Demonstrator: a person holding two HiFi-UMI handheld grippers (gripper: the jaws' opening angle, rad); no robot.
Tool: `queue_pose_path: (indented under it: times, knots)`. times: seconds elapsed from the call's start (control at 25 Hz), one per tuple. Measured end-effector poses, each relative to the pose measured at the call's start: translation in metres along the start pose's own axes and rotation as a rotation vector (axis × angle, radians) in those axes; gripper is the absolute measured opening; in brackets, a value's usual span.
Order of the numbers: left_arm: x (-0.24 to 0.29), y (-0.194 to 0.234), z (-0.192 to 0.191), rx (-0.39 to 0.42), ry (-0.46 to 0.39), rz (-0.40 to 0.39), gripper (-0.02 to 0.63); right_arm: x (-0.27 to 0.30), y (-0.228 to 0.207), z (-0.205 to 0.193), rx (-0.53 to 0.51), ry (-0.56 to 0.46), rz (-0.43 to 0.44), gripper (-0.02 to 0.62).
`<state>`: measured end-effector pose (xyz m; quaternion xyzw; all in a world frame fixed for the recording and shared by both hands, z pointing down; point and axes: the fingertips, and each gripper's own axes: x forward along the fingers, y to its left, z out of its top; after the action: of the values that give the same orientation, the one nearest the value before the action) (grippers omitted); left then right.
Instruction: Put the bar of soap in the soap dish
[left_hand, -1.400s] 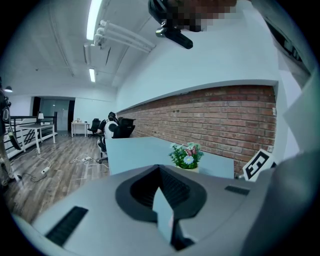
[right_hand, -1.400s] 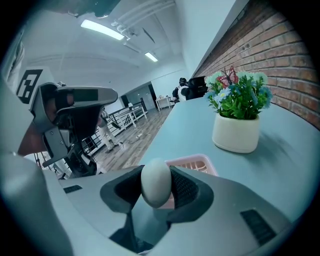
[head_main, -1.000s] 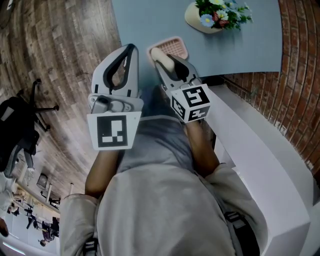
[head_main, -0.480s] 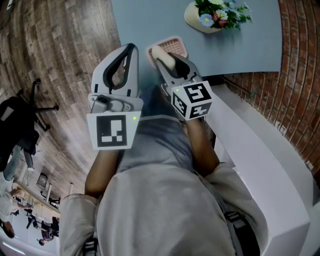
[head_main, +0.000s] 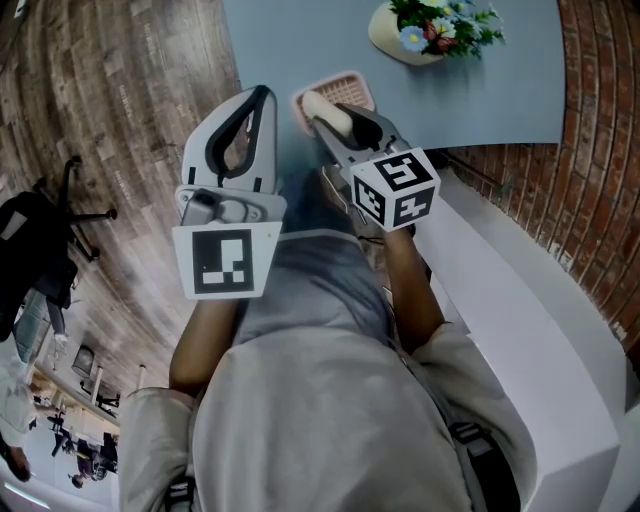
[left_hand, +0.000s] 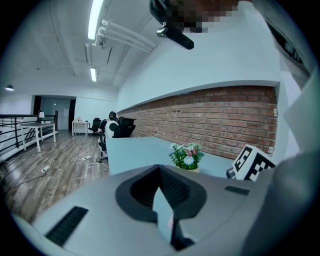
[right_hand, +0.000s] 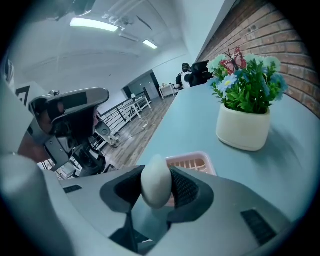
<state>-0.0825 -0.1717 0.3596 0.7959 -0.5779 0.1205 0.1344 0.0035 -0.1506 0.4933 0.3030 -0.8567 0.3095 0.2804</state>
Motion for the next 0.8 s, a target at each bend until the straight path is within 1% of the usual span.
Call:
queue_pose_path:
  times: [0.8]
  knots:
    - [0.003,-0.002,-0.001,-0.003,0.009,0.002,0.003,0.003,-0.016,-0.004,-0.015,0.026,-0.035,0.161]
